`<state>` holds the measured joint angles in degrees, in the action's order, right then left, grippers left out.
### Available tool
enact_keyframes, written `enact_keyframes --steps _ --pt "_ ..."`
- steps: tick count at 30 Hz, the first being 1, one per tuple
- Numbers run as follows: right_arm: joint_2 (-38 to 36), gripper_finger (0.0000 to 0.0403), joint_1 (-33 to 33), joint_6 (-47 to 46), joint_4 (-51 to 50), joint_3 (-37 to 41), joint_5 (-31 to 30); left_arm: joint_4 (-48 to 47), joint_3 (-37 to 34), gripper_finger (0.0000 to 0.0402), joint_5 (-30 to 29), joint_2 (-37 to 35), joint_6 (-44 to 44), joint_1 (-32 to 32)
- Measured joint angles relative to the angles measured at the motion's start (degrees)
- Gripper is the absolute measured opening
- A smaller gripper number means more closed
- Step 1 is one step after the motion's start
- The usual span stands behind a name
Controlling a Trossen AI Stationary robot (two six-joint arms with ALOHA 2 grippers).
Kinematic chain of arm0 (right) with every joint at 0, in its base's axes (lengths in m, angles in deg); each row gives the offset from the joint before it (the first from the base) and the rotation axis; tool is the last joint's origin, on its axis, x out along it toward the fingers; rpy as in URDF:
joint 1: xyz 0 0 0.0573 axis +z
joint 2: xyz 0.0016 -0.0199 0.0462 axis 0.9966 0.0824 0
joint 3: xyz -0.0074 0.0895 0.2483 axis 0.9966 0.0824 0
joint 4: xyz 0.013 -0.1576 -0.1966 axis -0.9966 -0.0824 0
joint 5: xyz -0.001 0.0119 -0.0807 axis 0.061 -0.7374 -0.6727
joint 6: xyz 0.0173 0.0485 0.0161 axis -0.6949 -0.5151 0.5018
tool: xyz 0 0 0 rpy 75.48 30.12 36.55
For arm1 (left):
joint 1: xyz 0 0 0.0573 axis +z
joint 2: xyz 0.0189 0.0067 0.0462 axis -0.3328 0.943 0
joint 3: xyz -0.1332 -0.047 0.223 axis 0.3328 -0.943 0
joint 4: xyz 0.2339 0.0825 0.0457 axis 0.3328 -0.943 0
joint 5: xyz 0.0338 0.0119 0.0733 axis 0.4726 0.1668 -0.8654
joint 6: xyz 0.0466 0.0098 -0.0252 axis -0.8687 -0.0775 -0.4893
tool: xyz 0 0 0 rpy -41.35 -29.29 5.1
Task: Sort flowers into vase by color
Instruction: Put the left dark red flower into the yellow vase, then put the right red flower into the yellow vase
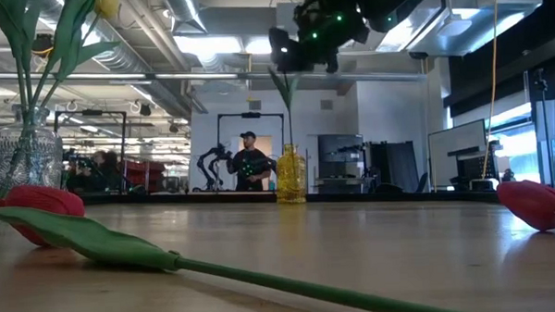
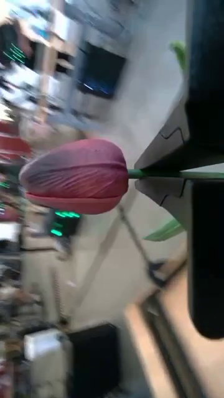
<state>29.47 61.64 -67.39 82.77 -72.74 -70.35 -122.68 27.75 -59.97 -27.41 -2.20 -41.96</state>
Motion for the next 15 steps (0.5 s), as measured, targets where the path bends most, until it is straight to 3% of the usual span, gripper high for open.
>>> enact_keyframes --steps 6,15 --pt "-0.08 0.0037 0.00 -4.35 -8.05 -0.06 4.78 0.02 0.00 0.0179 -0.01 0.00 0.49 0.00" --pt "-0.07 0.0181 0.04 -12.10 -10.71 -0.04 7.06 0.02 0.00 0.0179 -0.30 -0.02 1.52 0.02"
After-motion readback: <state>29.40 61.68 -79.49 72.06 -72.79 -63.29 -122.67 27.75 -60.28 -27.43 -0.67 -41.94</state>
